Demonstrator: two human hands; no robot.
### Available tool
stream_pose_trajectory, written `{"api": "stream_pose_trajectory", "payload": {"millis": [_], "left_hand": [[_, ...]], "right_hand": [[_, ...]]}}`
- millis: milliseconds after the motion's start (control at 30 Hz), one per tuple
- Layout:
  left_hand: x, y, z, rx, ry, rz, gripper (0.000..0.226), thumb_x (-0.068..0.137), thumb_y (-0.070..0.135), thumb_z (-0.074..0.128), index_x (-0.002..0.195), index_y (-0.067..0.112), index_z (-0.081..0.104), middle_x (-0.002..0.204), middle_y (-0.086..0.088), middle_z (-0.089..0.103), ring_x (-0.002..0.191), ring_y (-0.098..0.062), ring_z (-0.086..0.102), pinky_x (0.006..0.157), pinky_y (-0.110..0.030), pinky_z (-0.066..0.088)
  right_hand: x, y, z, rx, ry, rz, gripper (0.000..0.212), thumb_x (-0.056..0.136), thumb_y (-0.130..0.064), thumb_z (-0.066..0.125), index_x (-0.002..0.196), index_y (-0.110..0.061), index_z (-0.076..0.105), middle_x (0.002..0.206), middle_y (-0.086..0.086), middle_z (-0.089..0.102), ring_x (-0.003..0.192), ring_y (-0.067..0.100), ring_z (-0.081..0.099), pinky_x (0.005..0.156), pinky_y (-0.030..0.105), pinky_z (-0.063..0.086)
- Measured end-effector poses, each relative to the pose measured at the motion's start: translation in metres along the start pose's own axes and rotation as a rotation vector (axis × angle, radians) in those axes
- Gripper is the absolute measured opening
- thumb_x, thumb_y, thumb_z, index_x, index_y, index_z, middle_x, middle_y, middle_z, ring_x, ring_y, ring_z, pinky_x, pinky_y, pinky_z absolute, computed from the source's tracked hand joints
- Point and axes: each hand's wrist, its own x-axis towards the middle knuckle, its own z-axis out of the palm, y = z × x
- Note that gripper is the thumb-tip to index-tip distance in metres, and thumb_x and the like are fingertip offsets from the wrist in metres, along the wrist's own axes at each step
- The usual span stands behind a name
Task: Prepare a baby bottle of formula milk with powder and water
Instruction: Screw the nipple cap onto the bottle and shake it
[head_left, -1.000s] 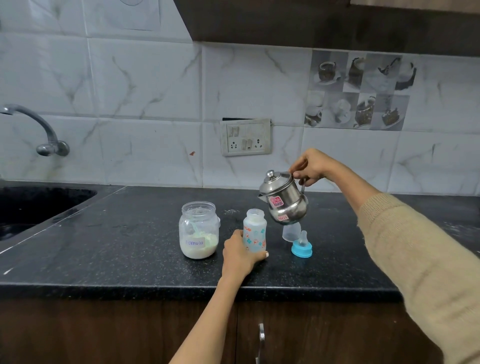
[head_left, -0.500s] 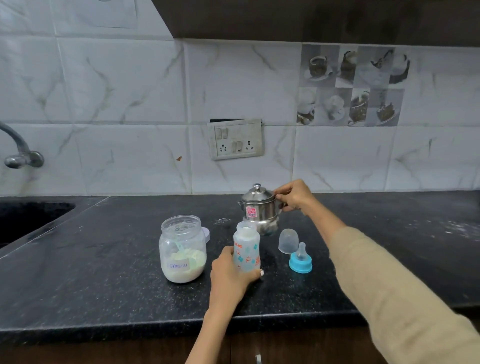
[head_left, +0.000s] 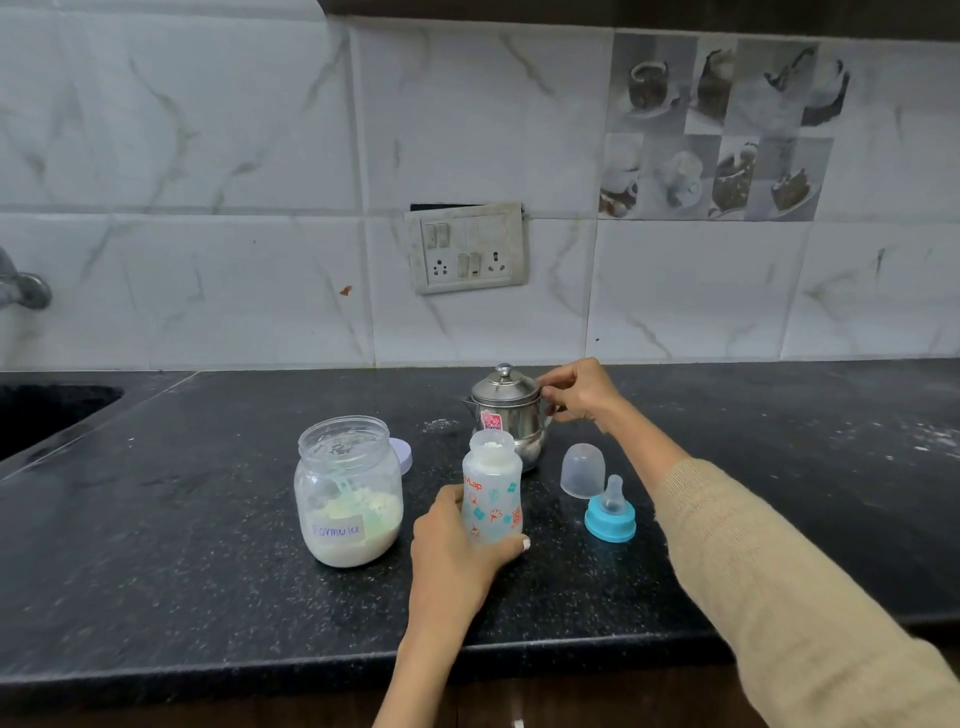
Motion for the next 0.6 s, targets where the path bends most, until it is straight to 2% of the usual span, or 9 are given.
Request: {"api": "stream_pose_trajectory", "payload": {"millis": [167, 333, 467, 600], "left_hand": [[0.0, 0.0, -0.001, 0.004, -0.007, -0.012, 0.076, 0.066, 0.025, 0.085, 0.13, 0.015, 0.045, 0.138, -0.003, 0.052, 0.127, -0.019, 0.05, 0.102, -0.035, 0.044], [-0.001, 0.004, -0.002, 0.012, -0.014, -0.02, 0.08, 0.065, 0.025, 0.085, 0.132, 0.013, 0.044, 0.137, -0.006, 0.052, 0.126, -0.021, 0.05, 0.103, -0.037, 0.044], [-0.004, 0.008, -0.005, 0.022, -0.012, -0.02, 0.081, 0.064, 0.025, 0.086, 0.132, 0.01, 0.044, 0.136, -0.008, 0.053, 0.125, -0.023, 0.051, 0.102, -0.038, 0.045], [-0.008, 0.011, -0.008, 0.027, -0.006, -0.002, 0.08, 0.063, 0.024, 0.087, 0.131, 0.007, 0.046, 0.134, -0.01, 0.055, 0.123, -0.024, 0.053, 0.102, -0.037, 0.045]], "right_hand": [[0.001, 0.003, -0.005, -0.053, -0.079, 0.017, 0.026, 0.089, 0.0, 0.061, 0.114, -0.004, 0.068, 0.091, 0.006, 0.065, 0.086, 0.019, 0.062, 0.084, 0.038, 0.056], [-0.012, -0.005, -0.015, -0.097, -0.127, 0.015, 0.043, 0.089, -0.009, 0.064, 0.131, -0.011, 0.056, 0.125, 0.009, 0.059, 0.116, 0.023, 0.055, 0.088, 0.032, 0.049], [-0.031, -0.021, -0.036, -0.153, -0.094, -0.026, 0.036, 0.089, -0.01, 0.064, 0.124, -0.014, 0.061, 0.118, 0.009, 0.061, 0.112, 0.022, 0.056, 0.095, 0.032, 0.047], [-0.058, -0.034, -0.058, -0.328, -0.153, -0.069, 0.026, 0.09, -0.011, 0.063, 0.116, -0.012, 0.067, 0.106, 0.006, 0.063, 0.093, 0.018, 0.057, 0.074, 0.027, 0.049]]}}
